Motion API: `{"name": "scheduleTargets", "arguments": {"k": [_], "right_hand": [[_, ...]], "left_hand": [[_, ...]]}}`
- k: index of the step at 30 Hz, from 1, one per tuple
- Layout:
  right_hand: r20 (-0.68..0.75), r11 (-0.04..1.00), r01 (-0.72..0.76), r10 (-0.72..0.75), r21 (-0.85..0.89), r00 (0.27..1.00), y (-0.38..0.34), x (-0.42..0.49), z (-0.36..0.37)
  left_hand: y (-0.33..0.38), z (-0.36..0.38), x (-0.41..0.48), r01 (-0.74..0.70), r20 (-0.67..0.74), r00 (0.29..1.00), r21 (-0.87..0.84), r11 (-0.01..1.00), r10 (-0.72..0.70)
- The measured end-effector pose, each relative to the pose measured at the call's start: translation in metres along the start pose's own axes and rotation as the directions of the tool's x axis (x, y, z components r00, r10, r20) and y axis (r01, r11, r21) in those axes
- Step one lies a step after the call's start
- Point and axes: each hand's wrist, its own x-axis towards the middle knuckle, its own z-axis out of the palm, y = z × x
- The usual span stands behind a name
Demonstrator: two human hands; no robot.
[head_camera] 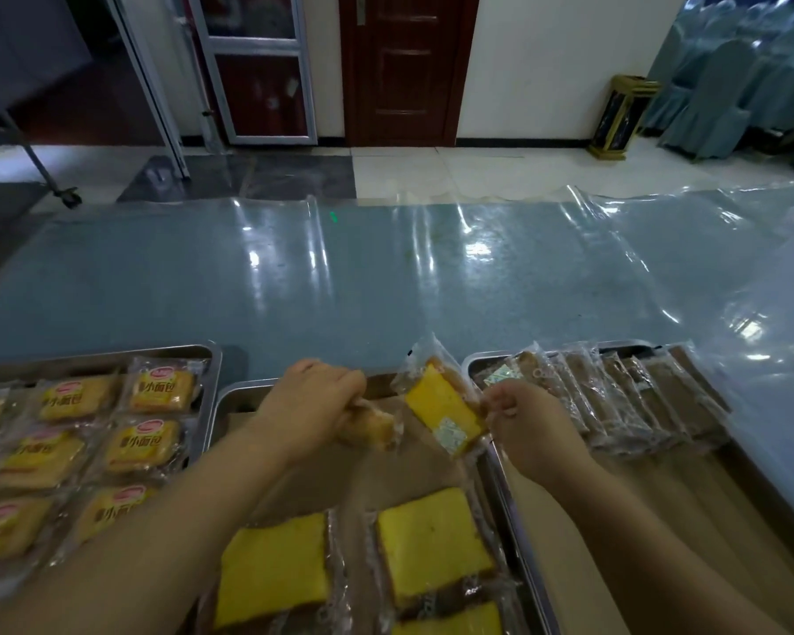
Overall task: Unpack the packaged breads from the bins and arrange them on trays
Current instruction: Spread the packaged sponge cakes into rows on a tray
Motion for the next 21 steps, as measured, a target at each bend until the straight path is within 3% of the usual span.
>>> {"name": "scheduleTargets", "arguments": {"k": [4, 5, 7, 10, 13, 16, 19, 21], "right_hand": [[-0.206, 0.962, 0.234, -0.259, -0.138, 0.944, -0.012, -0.006, 0.005], [-0.212, 0.928, 0.313, -0.353, -0.202, 0.911, -0.013, -0.008, 0.007], [-0.045, 0.835, 0.430, -0.472, -0.344, 0.880, -0.011, -0.012, 0.015], [0.270, 0.740, 0.455, -0.367, -0.495, 0.890, -0.002, -0.018, 0.030], [0.296, 0.764, 0.458, -0.356, -0.455, 0.886, 0.001, -0.027, 0.042], [0.383, 0.732, 0.533, -0.389, -0.423, 0.838, -0.001, -0.035, 0.058], [0.532, 0.700, 0.545, -0.273, -0.461, 0.801, 0.000, -0.038, 0.075], [0.544, 0.707, 0.508, -0.207, -0.491, 0.813, 0.001, -0.035, 0.083]], "left_hand": [[-0.010, -0.011, -0.038, 0.187, -0.152, 0.970, -0.039, 0.982, -0.191], [-0.011, -0.011, -0.047, 0.203, -0.161, 0.966, -0.012, 0.979, -0.202], [-0.012, -0.006, -0.064, 0.204, -0.117, 0.973, 0.050, 0.978, -0.197], [-0.017, 0.009, -0.088, 0.240, 0.071, 0.968, 0.031, 0.970, -0.242], [-0.018, 0.021, -0.106, 0.298, 0.228, 0.930, -0.008, 0.955, -0.288], [-0.010, 0.028, -0.114, 0.325, 0.327, 0.894, -0.006, 0.946, -0.305], [-0.002, 0.032, -0.114, 0.363, 0.404, 0.854, -0.008, 0.932, -0.329], [-0.001, 0.035, -0.110, 0.373, 0.423, 0.840, 0.003, 0.928, -0.340]]}}
